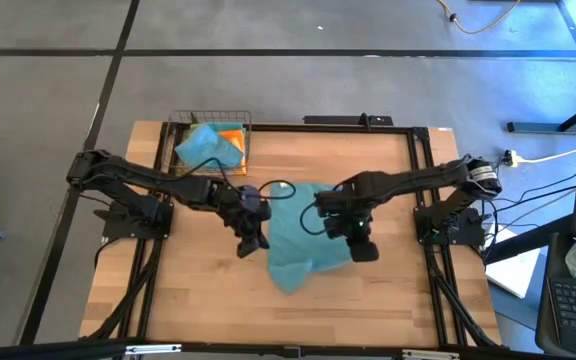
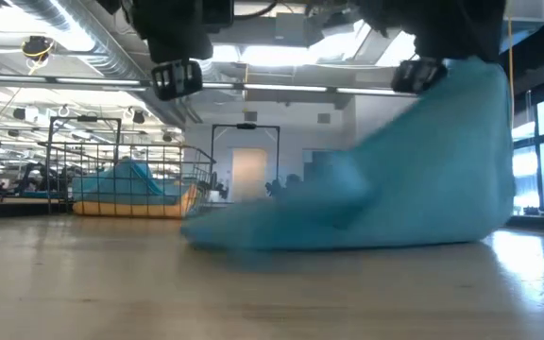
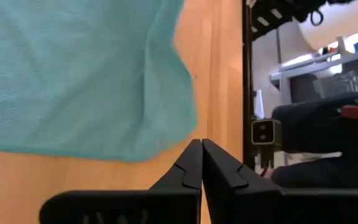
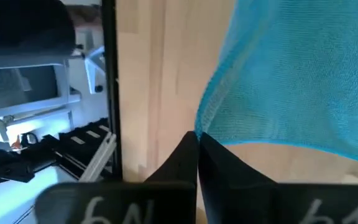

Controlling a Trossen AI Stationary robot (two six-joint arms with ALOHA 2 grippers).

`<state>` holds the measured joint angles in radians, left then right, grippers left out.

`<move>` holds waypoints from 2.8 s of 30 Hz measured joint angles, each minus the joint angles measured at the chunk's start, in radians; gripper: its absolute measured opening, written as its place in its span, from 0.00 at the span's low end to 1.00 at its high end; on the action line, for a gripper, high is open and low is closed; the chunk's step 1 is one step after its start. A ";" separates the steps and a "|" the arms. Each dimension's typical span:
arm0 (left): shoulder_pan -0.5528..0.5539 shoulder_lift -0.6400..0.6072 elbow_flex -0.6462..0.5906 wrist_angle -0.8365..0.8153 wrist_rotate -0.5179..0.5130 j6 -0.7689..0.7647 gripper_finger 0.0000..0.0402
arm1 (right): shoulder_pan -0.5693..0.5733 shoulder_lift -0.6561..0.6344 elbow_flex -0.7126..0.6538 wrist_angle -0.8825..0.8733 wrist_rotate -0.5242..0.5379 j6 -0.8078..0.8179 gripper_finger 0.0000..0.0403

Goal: Fold microfiber towels
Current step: Fold the light blue microfiber cloth

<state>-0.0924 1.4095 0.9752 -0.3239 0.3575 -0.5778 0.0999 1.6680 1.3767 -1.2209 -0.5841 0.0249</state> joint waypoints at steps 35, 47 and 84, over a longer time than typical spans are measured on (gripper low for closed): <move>-0.054 0.103 0.002 0.534 -0.437 -0.081 0.36 | -0.078 -0.083 0.011 0.138 0.320 -0.087 0.01; -0.145 0.281 0.114 0.591 -0.496 -0.087 0.38 | -0.076 -0.184 0.011 0.221 0.320 -0.034 0.01; -0.010 0.288 0.241 -0.134 -0.455 0.099 0.41 | -0.186 -0.229 -0.278 0.398 0.529 -0.111 0.23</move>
<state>-0.1020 1.6978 1.2167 -0.4584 -0.0975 -0.4790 -0.0858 1.4389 1.0983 -0.8228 -0.0554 -0.0858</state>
